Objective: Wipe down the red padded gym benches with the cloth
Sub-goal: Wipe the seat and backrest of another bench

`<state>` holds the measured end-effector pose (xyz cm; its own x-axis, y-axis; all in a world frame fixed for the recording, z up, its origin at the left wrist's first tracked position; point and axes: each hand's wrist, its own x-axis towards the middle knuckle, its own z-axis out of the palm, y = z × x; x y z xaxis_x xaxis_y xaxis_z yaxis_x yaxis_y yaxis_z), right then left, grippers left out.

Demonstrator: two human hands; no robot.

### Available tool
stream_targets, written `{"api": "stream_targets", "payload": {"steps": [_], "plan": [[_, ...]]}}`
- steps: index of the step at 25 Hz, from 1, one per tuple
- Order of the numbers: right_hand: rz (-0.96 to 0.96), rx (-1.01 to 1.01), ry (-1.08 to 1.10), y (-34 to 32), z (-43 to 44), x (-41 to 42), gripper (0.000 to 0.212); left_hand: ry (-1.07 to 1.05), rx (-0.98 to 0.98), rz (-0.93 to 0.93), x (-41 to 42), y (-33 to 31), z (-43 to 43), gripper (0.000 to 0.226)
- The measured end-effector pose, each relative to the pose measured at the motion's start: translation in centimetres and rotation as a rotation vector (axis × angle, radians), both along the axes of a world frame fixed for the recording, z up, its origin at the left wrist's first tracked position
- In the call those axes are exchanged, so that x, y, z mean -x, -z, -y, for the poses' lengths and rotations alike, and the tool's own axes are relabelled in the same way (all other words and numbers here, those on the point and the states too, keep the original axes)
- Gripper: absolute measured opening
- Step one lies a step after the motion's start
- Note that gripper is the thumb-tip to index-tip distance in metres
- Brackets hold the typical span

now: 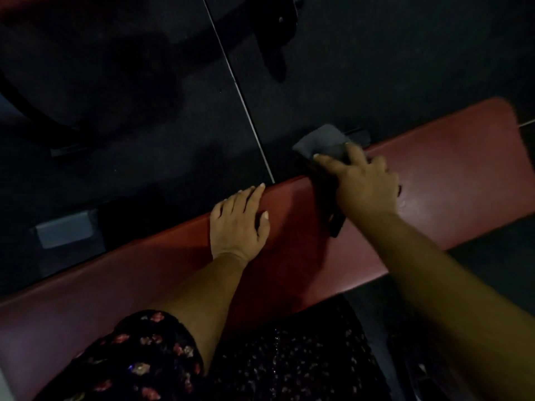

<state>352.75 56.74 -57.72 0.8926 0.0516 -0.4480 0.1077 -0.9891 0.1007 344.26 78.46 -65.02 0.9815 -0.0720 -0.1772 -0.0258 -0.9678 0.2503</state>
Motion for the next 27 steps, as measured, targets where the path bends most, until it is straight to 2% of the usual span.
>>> {"api": "stream_targets", "payload": {"steps": [2,4,7,9,10,12,15,17,19,22,24,27], "plan": [[0.016,0.042,0.174,0.4,2.0,-1.6,0.056,0.025,-0.006,0.003,-0.2,0.1,0.0,0.055],[0.033,0.089,0.227,0.4,1.0,-1.6,0.052,0.06,-0.011,0.013,0.0,0.1,0.0,0.055],[0.069,0.078,-0.077,-0.1,-2.1,1.1,0.049,0.182,-0.007,0.081,0.2,0.2,-0.1,0.056],[0.011,0.004,-0.324,-0.2,-1.3,1.9,0.053,0.298,0.002,0.129,0.0,0.2,-0.1,0.059],[-0.013,-0.029,-0.396,-0.3,0.5,1.0,0.054,0.352,0.001,0.15,-0.4,0.0,0.3,0.061],[-0.03,-0.023,-0.393,-0.4,4.9,-2.4,0.051,0.403,0.006,0.176,-1.8,-0.7,2.0,0.063],[-0.036,0.194,-0.112,-0.2,11.7,-7.6,0.051,0.352,0.046,0.132,-4.7,-1.9,6.8,0.068],[-0.055,0.32,-0.006,0.0,12.9,-9.3,0.048,0.258,-0.008,0.087,-6.5,-1.4,11.5,0.071],[-0.072,0.289,-0.104,0.0,11.8,-9.1,0.043,0.047,-0.054,0.003,-7.9,-1.1,17.1,0.073],[-0.083,0.045,-0.293,0.1,13.2,-8.3,0.047,-0.139,-0.053,-0.102,-8.6,-0.6,23.8,0.074],[-0.086,-0.034,-0.214,0.0,17.7,-9.6,0.051,-0.138,-0.025,-0.055,-8.4,0.2,25.1,0.07],[-0.041,0.068,0.053,0.6,22.7,-11.7,0.052,-0.13,-0.04,0.046,-8.1,1.3,24.7,0.066]]}}
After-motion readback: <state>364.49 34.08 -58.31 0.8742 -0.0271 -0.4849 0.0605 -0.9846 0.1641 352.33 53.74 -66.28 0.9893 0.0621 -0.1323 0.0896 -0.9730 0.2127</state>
